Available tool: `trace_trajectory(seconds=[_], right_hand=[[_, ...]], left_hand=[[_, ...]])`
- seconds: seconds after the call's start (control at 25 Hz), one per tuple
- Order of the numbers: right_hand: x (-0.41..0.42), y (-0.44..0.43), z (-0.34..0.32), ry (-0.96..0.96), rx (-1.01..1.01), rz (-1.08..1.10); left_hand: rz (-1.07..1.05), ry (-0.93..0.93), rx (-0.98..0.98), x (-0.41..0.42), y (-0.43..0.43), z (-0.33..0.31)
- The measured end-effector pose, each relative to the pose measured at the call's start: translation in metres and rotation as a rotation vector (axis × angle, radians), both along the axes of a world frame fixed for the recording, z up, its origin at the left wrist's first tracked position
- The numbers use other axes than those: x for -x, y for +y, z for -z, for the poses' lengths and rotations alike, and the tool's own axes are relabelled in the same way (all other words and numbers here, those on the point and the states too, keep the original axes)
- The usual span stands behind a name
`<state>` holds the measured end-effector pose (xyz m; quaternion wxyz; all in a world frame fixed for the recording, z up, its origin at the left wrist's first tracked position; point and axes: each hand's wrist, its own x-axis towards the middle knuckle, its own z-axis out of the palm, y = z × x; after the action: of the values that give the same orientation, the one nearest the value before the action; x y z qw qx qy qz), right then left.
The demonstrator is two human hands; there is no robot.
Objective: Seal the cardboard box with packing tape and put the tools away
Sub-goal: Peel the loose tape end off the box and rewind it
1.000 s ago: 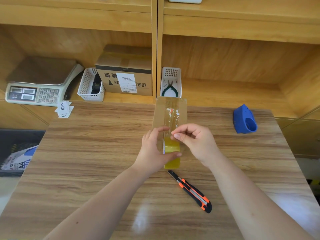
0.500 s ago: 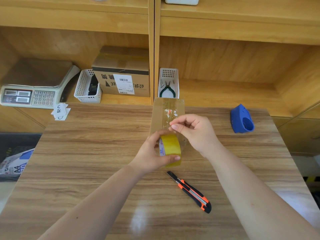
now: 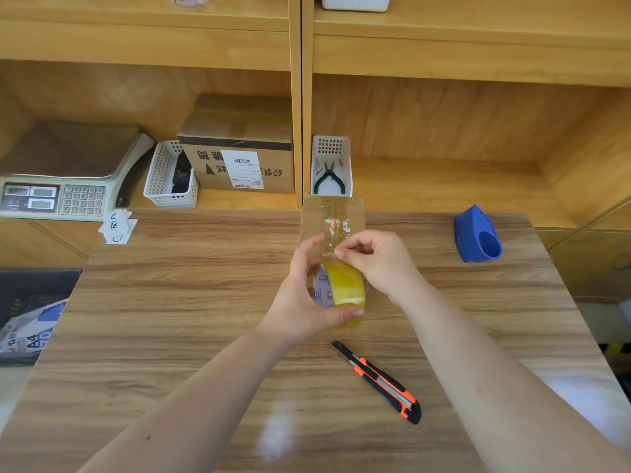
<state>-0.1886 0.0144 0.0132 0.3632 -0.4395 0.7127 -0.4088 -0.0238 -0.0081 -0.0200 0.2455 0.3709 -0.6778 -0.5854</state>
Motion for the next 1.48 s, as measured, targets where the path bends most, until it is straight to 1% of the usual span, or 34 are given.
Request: trace_trajectory(seconds=[0.08,0.28,0.4,0.48,0.64,0.68,0.76,0.8,0.84,0.92,0.96,1.04,1.08,1.16,1.24,1.36,1.48], right_hand=[[0.0,-0.001,0.003,-0.059,-0.03,0.019],[-0.001,-0.003,0.004,-0.182,-0.072,0.068],[-0.001,0.0,0.008,-0.248,-0.097,0.096],[-0.002,0.003,0.013,-0.253,-0.108,0.099],[-0.008,0.006,0.017,-0.175,-0.168,-0.005],[-0.008,0.007,0.018,-0.19,-0.182,-0.027],[-0.005,0.012,0.017,-0.301,-0.182,-0.062],[-0.001,0.016,0.018,-0.351,-0.179,-0.109],[0.002,0.02,0.018,-0.352,-0.179,-0.179],[0.003,0.027,0.016,-0.2,-0.228,-0.335],[0.0,0.029,0.015,-0.077,-0.266,-0.393],[-0.009,0.032,0.016,0.167,-0.295,-0.445],[-0.014,0.034,0.017,0.241,-0.285,-0.443],[-0.02,0.036,0.02,0.253,-0.228,-0.404],[-0.022,0.037,0.023,0.19,-0.153,-0.362],[-0.021,0.04,0.025,0.111,-0.085,-0.258],[-0.02,0.045,0.025,0.106,-0.039,-0.128]], left_hand=[[-0.017,0.009,0.042,-0.002,-0.001,0.001],[0.011,-0.034,0.246,-0.005,-0.002,0.004],[0.035,-0.074,0.272,-0.006,-0.003,0.007],[0.078,-0.126,0.292,-0.007,-0.004,0.01],[0.159,-0.24,0.328,-0.006,-0.012,0.006],[0.162,-0.271,0.333,-0.006,-0.015,0.003],[0.159,-0.307,0.358,-0.007,-0.02,-0.004],[0.163,-0.314,0.379,-0.008,-0.022,-0.008],[0.174,-0.321,0.394,-0.008,-0.023,-0.012],[0.24,-0.366,0.395,-0.008,-0.026,-0.021],[0.296,-0.412,0.399,-0.007,-0.027,-0.025],[0.423,-0.512,0.463,-0.004,-0.027,-0.03],[0.475,-0.544,0.525,-0.003,-0.027,-0.032],[0.542,-0.554,0.646,0.0,-0.026,-0.031],[0.542,-0.518,0.667,-0.001,-0.027,-0.029],[0.456,-0.426,0.542,-0.005,-0.032,-0.028],[0.311,-0.302,0.336,-0.008,-0.036,-0.023]])
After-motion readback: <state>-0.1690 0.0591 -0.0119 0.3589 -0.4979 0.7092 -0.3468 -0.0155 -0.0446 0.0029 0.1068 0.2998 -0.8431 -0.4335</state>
